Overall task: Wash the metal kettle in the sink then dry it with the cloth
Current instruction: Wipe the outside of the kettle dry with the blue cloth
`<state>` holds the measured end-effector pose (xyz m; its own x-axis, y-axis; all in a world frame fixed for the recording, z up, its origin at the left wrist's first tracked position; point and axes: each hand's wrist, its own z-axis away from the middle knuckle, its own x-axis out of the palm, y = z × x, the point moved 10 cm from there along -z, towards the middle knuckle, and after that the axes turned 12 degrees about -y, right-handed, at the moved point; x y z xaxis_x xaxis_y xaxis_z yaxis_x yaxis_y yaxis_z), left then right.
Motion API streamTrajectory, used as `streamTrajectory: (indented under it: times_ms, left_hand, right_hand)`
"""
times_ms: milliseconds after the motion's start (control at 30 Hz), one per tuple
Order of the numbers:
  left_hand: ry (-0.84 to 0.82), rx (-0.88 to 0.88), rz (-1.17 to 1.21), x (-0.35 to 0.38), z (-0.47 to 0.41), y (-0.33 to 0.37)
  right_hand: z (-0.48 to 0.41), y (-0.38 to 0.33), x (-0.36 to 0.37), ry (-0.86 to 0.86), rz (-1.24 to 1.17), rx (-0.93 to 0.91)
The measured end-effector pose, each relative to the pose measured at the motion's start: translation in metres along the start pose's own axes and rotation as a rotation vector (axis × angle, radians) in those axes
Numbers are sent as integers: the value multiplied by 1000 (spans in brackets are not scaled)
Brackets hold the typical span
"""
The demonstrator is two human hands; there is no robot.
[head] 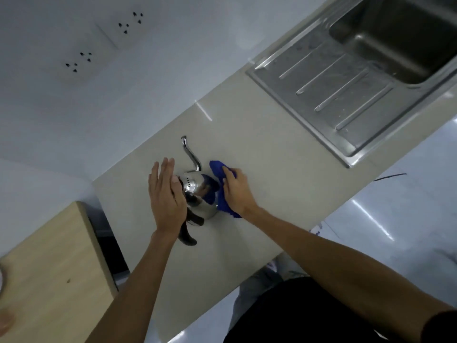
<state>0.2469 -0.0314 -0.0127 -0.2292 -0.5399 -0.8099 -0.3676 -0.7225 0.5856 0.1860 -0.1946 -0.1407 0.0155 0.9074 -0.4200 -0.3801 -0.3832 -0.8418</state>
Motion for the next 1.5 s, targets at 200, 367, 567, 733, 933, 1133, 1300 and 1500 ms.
streamTrajectory:
  times_ms: [200,367,567,733,933,1133,1300,1500]
  left_hand:
    - [15,-31,-35,-4,2,4]
    - [37,-42,-9,-8,4,5]
    - [26,-68,36,-7,5,3]
    - [-79,-202,209,-6,20,-2]
    - [-69,-388,312,3,67,-27]
    - [-57,-577,265,18,104,-50]
    - [-17,-619,268,17,105,-50]
    - [-71,-598,207,13,100,-53]
  right_hand:
    - [-1,46,-112,0,588,13]
    - [28,81,-175,-39,826,27]
    - [36,134,-166,-250,878,81]
    - [38,95,-177,-5,779,111]
    - [-11,-20,-103,-179,178,-57]
    - [-56,-55,-12,-399,-112,41]
    - [-68,-66,7,-448,-98,49]
    - [-74,-81,-1,-362,3,-35]
